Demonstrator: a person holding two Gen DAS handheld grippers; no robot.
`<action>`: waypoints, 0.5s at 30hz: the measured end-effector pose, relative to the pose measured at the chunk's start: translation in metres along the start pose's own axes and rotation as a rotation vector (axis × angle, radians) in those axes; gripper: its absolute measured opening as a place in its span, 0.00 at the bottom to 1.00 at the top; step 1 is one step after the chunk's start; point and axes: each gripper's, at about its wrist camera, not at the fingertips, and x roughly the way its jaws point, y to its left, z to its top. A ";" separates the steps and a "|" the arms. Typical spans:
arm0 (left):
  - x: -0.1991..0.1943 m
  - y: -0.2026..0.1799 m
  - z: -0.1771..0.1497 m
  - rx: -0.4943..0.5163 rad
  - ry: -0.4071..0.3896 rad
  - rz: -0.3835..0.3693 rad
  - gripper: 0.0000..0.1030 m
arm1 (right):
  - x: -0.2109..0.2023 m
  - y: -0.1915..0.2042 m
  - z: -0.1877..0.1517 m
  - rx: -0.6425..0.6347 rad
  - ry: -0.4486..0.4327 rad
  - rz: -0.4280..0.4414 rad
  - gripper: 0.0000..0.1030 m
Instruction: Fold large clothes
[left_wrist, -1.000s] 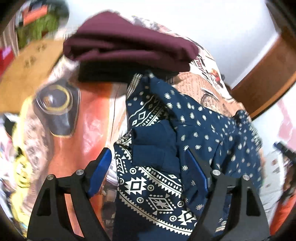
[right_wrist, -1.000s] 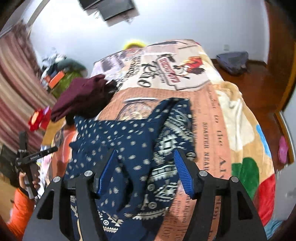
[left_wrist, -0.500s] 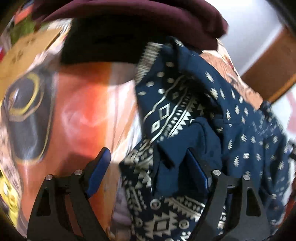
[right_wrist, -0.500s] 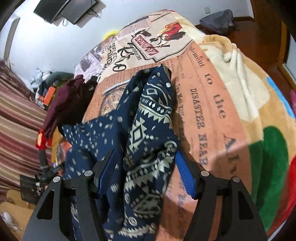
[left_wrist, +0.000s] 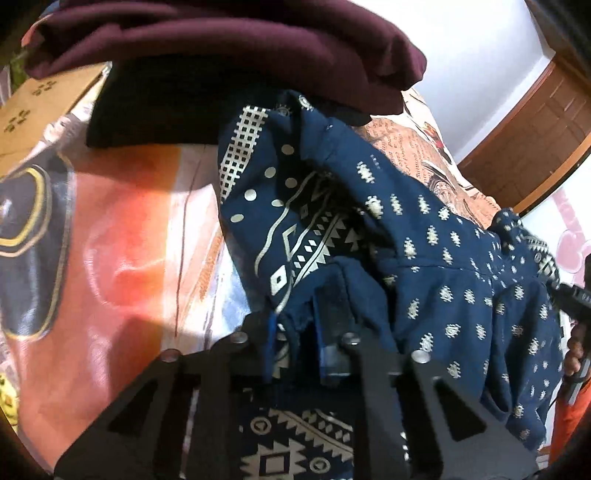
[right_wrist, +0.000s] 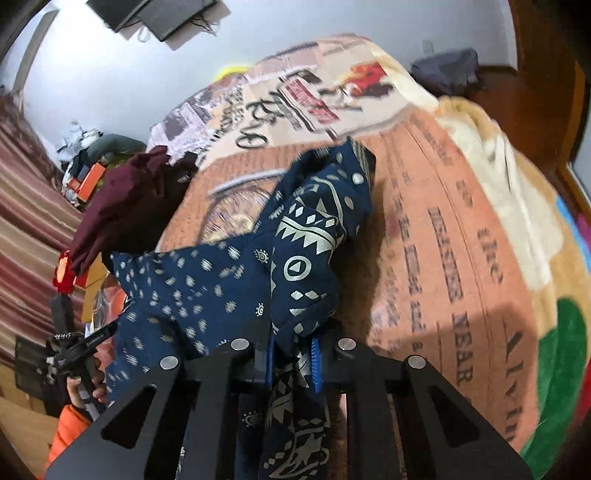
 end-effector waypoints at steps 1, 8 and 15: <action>-0.003 -0.001 0.001 0.001 -0.002 0.003 0.13 | -0.002 0.002 0.004 -0.006 -0.007 -0.001 0.12; -0.044 -0.012 0.010 0.024 -0.041 -0.006 0.12 | -0.004 0.026 0.054 -0.123 -0.057 -0.032 0.10; -0.045 -0.010 0.026 0.042 -0.047 0.053 0.12 | 0.022 0.034 0.089 -0.187 -0.070 -0.079 0.10</action>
